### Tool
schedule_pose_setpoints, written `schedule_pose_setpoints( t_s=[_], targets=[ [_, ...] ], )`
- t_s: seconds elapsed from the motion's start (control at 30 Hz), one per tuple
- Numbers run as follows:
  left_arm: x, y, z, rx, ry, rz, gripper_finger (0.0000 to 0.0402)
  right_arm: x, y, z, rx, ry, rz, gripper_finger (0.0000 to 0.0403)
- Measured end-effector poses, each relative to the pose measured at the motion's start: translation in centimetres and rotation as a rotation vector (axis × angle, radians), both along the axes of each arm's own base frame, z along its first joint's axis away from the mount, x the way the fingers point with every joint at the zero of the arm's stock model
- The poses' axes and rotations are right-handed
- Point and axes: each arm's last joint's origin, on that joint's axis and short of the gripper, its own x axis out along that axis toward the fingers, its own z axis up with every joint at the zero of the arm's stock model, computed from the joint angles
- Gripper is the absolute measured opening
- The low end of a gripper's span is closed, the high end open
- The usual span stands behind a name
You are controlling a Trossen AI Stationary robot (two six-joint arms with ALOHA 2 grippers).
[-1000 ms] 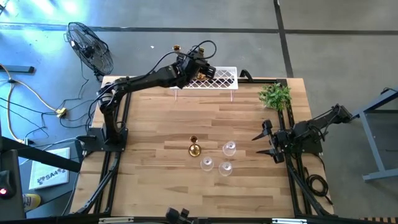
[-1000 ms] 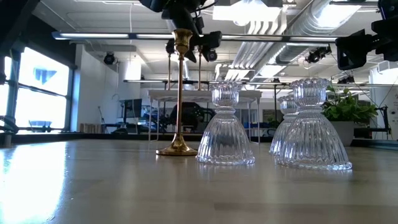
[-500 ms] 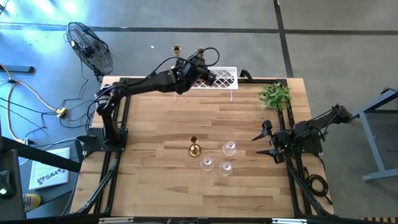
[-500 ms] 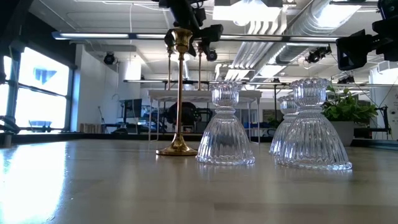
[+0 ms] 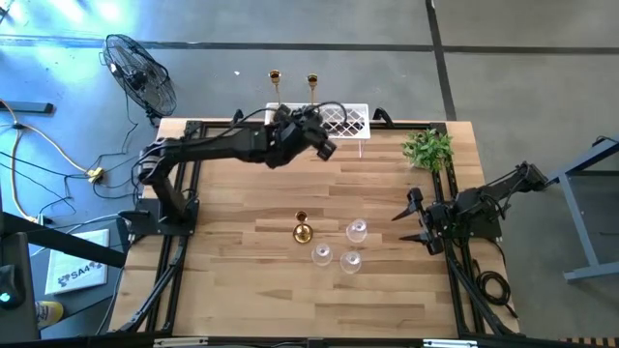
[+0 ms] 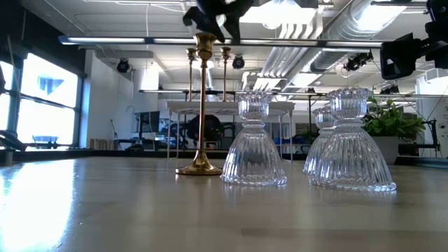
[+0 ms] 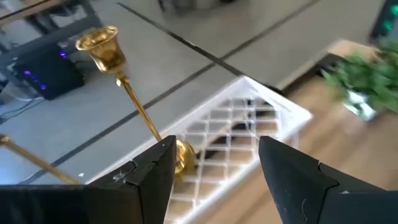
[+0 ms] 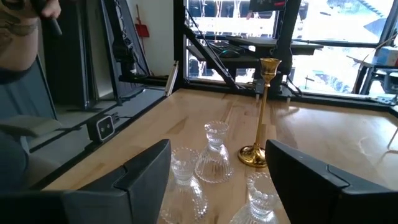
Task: Pick & Place candle stick holders
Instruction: Put the top glass candle holder on the shelf
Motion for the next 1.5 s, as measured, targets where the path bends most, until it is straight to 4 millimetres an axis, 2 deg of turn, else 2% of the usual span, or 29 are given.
schedule_pose_setpoints(
  t_s=[0.1, 0.27, 0.5, 0.67, 0.87, 1.1, 1.3, 1.5],
  targets=[
    [-1.1, -2.2, 1.1, -0.079, -0.038, -0.091, 0.0225, 0.0, 0.0, 0.0, 0.008, 0.009, 0.0, 0.0257],
    [-4.5, -4.9, 3.2, -0.171, -0.016, -0.233, 0.0225, 0.4, -0.1, -0.4, -0.04, 0.036, -0.047, 0.0257],
    [-9.1, -7.8, 5.6, -0.221, -0.04, -0.276, 0.0225, 1.3, -0.4, -1.3, -0.077, 0.131, -0.174, 0.0257],
    [-11.2, -9.4, 6.5, -0.24, -0.051, -0.33, 0.0225, 2.1, -0.7, -2.0, -0.079, 0.2, -0.268, 0.0257],
    [-12.5, -11.3, 6.2, -0.266, 0.003, -0.369, 0.0225, 3.0, -0.7, -2.7, -0.028, 0.274, -0.315, 0.0257],
    [-12.8, -13.2, 5.0, -0.308, 0.081, -0.374, 0.0225, 3.8, -0.4, -3.6, -0.022, 0.34, -0.325, 0.0257],
    [-13.5, -14.6, 5.0, -0.3, 0.053, -0.362, 0.0225, 4.5, -0.2, -4.2, -0.023, 0.363, -0.321, 0.0257],
    [-13.9, -15.7, 5.0, -0.266, 0.041, -0.38, 0.0225, 5.2, 0.3, -4.5, -0.053, 0.356, -0.239, 0.0257]
  ],
)
